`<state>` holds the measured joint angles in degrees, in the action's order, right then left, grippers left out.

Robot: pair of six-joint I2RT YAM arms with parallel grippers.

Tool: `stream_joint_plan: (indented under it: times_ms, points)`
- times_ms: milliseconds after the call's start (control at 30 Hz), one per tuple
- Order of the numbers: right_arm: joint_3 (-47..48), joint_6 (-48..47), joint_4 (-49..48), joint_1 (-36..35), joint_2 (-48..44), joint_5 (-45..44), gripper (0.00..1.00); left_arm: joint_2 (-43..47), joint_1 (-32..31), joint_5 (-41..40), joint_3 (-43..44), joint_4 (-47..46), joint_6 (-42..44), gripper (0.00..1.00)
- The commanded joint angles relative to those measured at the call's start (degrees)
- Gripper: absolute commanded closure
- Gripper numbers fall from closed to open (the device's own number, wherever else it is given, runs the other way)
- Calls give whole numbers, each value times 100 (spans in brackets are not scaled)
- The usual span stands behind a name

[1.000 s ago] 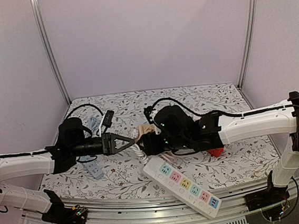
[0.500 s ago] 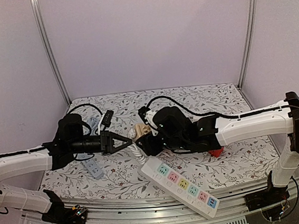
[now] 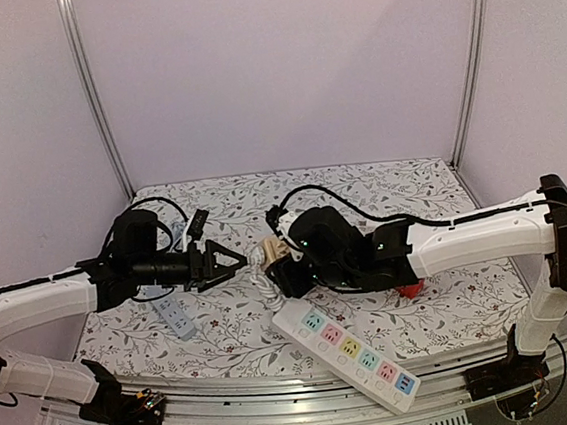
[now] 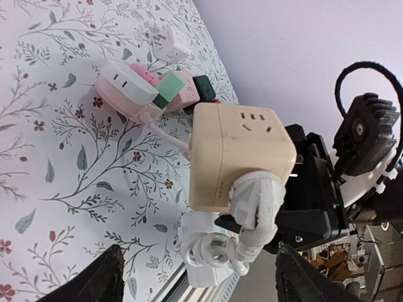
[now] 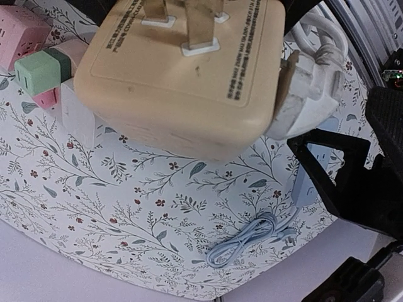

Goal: Pull the plug off the socket

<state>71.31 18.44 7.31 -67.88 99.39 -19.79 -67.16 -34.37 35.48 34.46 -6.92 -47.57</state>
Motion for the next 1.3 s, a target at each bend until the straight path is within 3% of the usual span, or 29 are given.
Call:
stream_joint_plan:
  times_ms: [0,200,400,700,800,933,1000,1200,1267]
  points:
    - [208,-156,-270,5,-220,-11,98,-11,32,-85,202,467,277,13]
    - [266,-226,-266,9,-152,166,98,-141,-232,138,346,259,403,12]
    - [335,-273,-302,11,-46,535,98,-366,-326,156,541,283,475,33]
    - [327,-317,-259,4,-19,581,98,-619,-420,149,571,15,294,52]
    - [393,-274,-193,4,41,481,98,-673,-500,135,580,-90,249,51]
    - [453,-189,-146,9,129,383,98,-721,-585,88,566,-137,198,35]
    - [467,-149,-146,4,149,380,98,-725,-612,66,541,-155,183,34]
    - [504,-105,-129,4,167,320,98,-761,-641,37,514,-223,94,57]
    - [559,-61,-95,8,199,215,99,-768,-671,22,514,-323,23,70]
